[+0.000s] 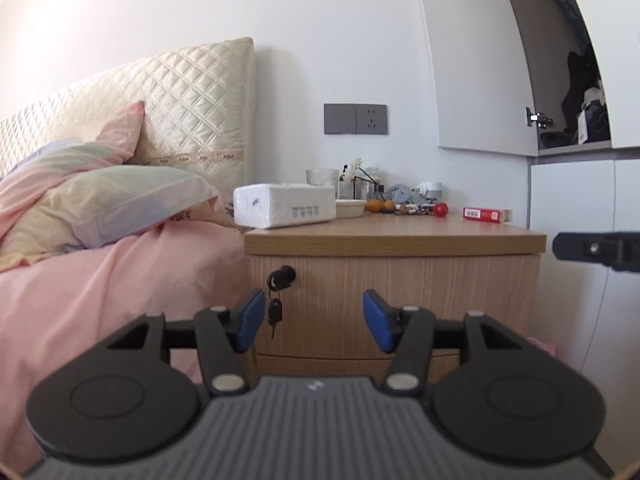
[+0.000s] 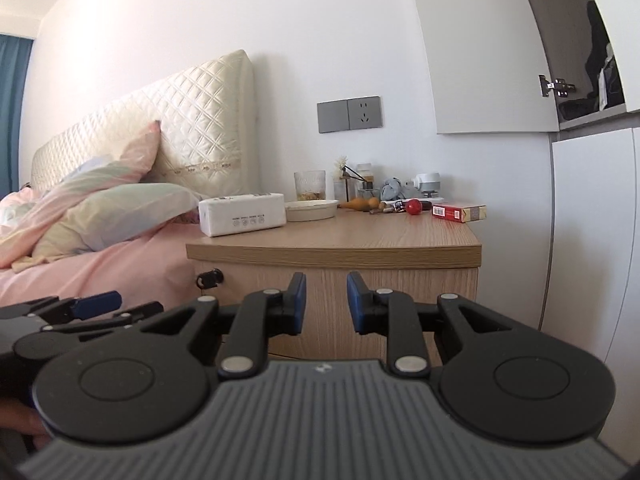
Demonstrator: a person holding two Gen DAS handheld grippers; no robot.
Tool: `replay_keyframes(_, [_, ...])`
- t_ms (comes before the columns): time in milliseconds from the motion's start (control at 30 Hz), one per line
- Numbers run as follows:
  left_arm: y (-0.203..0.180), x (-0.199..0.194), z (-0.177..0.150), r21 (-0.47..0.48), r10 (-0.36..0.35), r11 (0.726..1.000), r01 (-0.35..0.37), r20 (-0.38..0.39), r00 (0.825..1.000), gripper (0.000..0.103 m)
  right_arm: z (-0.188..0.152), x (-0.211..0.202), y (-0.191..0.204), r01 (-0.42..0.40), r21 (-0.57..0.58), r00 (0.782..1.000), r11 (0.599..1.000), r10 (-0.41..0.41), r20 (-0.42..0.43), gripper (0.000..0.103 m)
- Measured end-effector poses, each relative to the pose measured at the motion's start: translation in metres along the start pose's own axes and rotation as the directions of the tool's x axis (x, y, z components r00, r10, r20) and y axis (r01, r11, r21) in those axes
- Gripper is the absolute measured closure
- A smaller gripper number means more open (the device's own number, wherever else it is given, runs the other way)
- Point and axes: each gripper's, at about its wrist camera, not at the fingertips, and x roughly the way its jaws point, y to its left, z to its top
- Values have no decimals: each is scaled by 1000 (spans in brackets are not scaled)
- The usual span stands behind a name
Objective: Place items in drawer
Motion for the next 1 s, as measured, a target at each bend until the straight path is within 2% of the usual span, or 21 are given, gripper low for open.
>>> replay_keyframes(333, [11,-31,10,30,21,999,-21,1,1000,44,-2,-25,3,50,15,998,999,-51,24,77])
replay_keyframes(633, [31,-32,3,8,38,999,-39,28,999,39,-17,-41,9,83,28,993,996,-84,77,76])
replay_keyframes(767, [38,-29,-5,8,41,999,-42,26,999,38,-25,-37,11,93,-4,994,996,-93,65,76])
replay_keyframes(900, [48,-26,-7,-42,24,999,-24,1,1000,35,-28,-29,7,97,1,995,995,-97,26,76])
replay_keyframes(1000, [49,-26,-8,-34,29,999,-29,11,1000,32,-29,-27,9,98,-10,995,995,-98,32,76])
